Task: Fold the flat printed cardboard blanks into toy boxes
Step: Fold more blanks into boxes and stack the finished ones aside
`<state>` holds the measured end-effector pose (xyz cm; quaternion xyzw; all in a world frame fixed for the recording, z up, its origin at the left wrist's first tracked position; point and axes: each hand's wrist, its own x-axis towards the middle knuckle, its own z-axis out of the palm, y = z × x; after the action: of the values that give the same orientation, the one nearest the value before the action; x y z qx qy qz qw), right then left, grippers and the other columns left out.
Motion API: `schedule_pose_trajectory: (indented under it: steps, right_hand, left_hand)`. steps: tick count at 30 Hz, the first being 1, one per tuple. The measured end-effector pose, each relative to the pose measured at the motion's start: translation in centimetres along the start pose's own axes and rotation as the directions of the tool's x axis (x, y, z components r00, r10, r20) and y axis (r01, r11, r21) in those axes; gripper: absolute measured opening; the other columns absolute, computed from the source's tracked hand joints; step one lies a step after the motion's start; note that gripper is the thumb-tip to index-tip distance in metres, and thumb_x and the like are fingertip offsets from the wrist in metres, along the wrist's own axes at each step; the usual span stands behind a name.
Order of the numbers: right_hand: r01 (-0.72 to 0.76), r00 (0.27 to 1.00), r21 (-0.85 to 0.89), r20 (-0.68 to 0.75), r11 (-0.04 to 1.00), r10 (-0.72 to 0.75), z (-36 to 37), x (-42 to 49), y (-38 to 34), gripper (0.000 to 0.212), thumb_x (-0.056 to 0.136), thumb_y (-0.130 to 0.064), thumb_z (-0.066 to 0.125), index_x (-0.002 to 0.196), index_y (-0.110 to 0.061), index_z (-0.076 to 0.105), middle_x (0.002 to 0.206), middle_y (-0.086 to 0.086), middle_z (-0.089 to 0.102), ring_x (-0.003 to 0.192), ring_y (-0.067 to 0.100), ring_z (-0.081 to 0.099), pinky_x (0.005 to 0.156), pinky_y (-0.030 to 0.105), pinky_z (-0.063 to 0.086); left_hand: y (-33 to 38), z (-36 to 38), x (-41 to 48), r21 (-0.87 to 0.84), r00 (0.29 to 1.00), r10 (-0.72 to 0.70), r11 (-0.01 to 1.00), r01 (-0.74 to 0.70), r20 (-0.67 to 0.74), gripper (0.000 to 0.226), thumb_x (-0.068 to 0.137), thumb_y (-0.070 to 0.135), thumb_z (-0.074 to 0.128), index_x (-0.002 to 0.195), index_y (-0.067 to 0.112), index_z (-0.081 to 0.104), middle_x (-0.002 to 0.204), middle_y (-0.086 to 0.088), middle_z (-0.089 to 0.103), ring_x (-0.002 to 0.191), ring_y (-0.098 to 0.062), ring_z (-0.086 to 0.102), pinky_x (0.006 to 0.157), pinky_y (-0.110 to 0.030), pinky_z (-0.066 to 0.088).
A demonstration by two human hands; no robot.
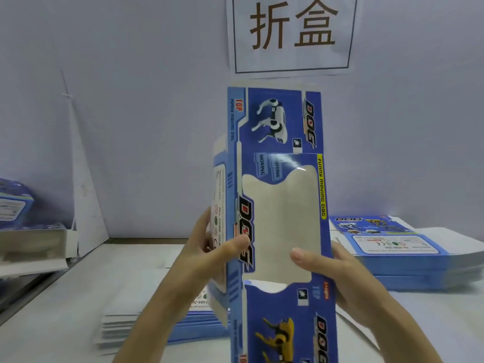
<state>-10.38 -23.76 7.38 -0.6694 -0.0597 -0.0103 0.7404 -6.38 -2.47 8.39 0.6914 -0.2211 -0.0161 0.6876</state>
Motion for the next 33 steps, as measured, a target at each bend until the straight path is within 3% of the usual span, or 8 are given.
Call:
schedule_pose_trajectory:
  steps: [4,8,10,12,18,21,27,33]
  right_hand:
    - [0.009,0.996,-0.075,-0.091,0.997,-0.016,-0.3,0.1,-0.1,0.068,0.045,-0.036,0.086,0.105,-0.016,0.060,0.082,0.000,0.075,0.071,0.020,0.073,0.053,0.028,0.055]
    - [0.048,0.980,-0.066,-0.191,0.997,-0.060,-0.1,0.1,-0.1,0.050,0.061,-0.048,0.073,0.101,-0.019,0.062,0.074,0.004,0.075,0.045,0.012,0.065,0.036,0.016,0.043]
    - [0.058,0.975,-0.049,-0.210,0.997,-0.067,-0.3,0.2,0.0,0.049,0.061,-0.047,0.072,0.100,-0.018,0.067,0.077,0.007,0.075,0.052,0.020,0.070,0.040,0.020,0.048]
    - [0.055,0.974,-0.028,-0.218,0.998,-0.060,-0.3,0.3,0.2,0.050,0.060,-0.047,0.074,0.099,-0.017,0.068,0.081,0.010,0.076,0.064,0.027,0.073,0.046,0.025,0.053]
    - [0.109,0.964,-0.033,-0.240,0.993,-0.114,0.1,0.4,0.2,0.050,0.057,-0.046,0.076,0.099,-0.021,0.069,0.083,0.007,0.076,0.070,0.026,0.074,0.049,0.027,0.056]
    - [0.105,0.963,0.034,-0.253,0.994,-0.093,0.2,0.4,0.5,0.046,0.061,-0.040,0.077,0.101,-0.018,0.069,0.087,0.011,0.076,0.073,0.031,0.074,0.053,0.033,0.059]
    - [0.108,0.964,0.016,-0.245,0.994,-0.101,0.3,0.3,0.4,0.051,0.058,-0.043,0.076,0.101,-0.016,0.066,0.085,0.010,0.076,0.071,0.029,0.074,0.050,0.029,0.057]
    - [0.105,0.961,-0.032,-0.255,0.994,-0.109,0.0,0.3,0.2,0.061,0.054,-0.047,0.075,0.104,-0.015,0.065,0.085,0.010,0.076,0.072,0.029,0.073,0.053,0.031,0.058]
  left_hand:
    - [-0.8,0.3,0.1,0.094,0.999,-0.054,0.994,0.054,-0.010,0.088,0.035,0.059,0.076,0.115,0.032,0.052,0.098,0.010,0.072,0.091,-0.011,0.070,0.071,-0.024,0.056]
    - [-1.1,1.3,0.3,0.094,0.990,-0.079,0.992,0.090,-0.119,0.085,0.032,0.064,0.081,0.106,0.031,0.054,0.094,0.009,0.072,0.082,-0.005,0.070,0.063,-0.019,0.055]
    - [-1.4,1.2,0.6,0.090,0.975,-0.027,0.995,0.048,-0.222,0.069,0.042,0.057,0.088,0.098,0.032,0.056,0.087,0.012,0.073,0.074,0.002,0.069,0.053,-0.014,0.052]
    - [-1.4,0.7,0.8,0.035,0.959,0.008,0.999,0.003,-0.284,0.045,0.054,0.043,0.078,0.093,0.031,0.060,0.080,0.015,0.074,0.068,0.001,0.069,0.048,-0.014,0.050]
    - [-0.9,-0.8,0.7,-0.097,0.990,-0.018,0.995,0.005,-0.140,0.050,0.057,0.045,0.072,0.104,0.030,0.065,0.094,0.001,0.076,0.082,-0.020,0.073,0.056,-0.029,0.058]
    - [-1.1,-0.8,0.9,-0.084,0.978,0.016,0.996,-0.034,-0.206,0.038,0.060,0.039,0.071,0.096,0.030,0.066,0.089,0.001,0.076,0.076,-0.018,0.074,0.051,-0.027,0.057]
    - [-1.1,-1.2,0.9,-0.095,0.980,0.016,0.995,-0.036,-0.200,0.036,0.058,0.040,0.071,0.093,0.032,0.066,0.088,0.002,0.076,0.076,-0.018,0.074,0.051,-0.027,0.056]
    - [-1.1,-0.6,0.8,-0.066,0.983,0.043,0.996,-0.055,-0.177,0.044,0.062,0.043,0.069,0.103,0.029,0.063,0.091,0.003,0.076,0.079,-0.018,0.074,0.054,-0.027,0.057]
